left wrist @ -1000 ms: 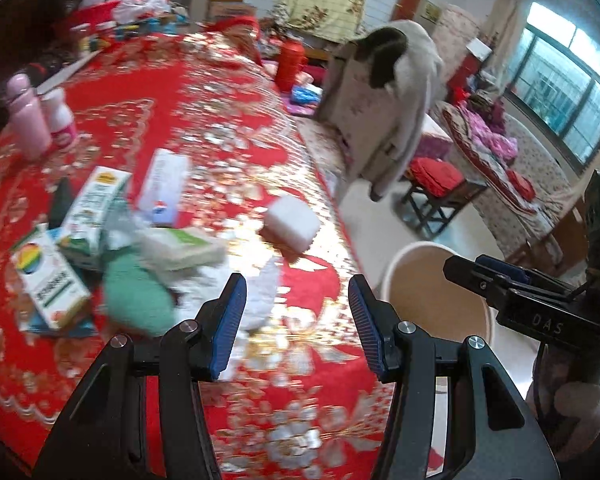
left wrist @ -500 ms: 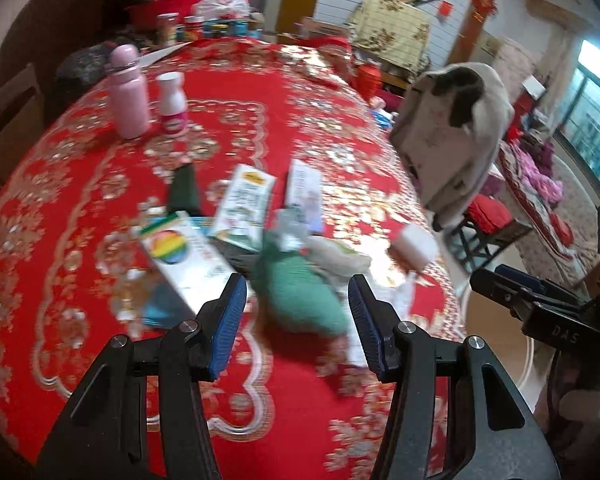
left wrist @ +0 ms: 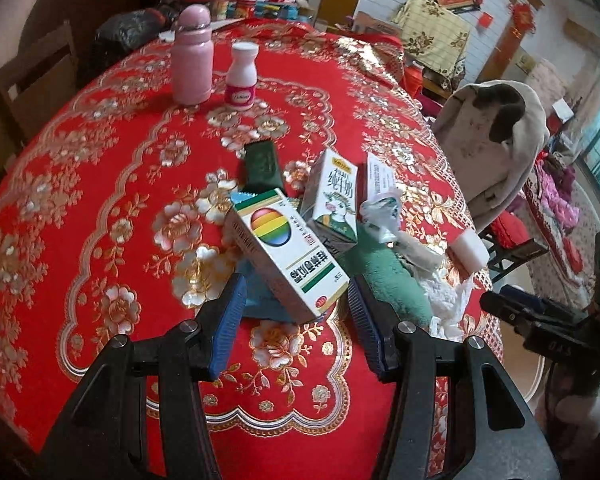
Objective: Collect trash
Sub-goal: 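Move both open tools back over the items on the tablecloth, then grasp the clear plastic wrapper with left tool while right tool grasps white crumpled tissue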
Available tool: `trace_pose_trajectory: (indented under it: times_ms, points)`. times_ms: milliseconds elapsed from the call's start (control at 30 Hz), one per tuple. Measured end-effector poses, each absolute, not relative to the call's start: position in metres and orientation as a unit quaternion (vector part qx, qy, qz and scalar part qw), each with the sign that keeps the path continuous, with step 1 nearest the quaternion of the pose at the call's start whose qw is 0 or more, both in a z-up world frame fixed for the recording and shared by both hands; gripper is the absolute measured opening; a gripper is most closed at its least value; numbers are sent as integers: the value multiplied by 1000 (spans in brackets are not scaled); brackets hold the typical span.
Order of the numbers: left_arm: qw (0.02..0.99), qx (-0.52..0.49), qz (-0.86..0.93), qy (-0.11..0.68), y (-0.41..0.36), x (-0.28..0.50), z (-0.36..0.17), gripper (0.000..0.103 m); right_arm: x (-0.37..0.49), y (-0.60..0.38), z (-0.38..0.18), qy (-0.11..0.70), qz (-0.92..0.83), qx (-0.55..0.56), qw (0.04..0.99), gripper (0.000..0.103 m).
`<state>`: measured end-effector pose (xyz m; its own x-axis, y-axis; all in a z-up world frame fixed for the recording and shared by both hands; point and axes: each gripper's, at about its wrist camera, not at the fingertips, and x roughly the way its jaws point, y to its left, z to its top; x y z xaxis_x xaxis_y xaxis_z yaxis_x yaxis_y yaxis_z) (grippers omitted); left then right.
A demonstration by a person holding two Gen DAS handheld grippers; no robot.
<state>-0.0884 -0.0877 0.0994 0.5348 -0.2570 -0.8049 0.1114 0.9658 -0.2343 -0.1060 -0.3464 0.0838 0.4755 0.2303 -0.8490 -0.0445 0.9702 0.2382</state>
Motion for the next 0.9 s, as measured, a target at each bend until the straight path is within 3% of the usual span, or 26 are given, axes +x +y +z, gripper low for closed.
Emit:
trace_pose_trajectory:
  times_ms: [467,900]
  points:
    - [844,-126,-103,511,-86,-45,71,51,-93,-342,60,531,68,97,839,69]
    - [841,-77,-80,529,-118,-23,56,54,-85,-347,51,538,68,112,833,72]
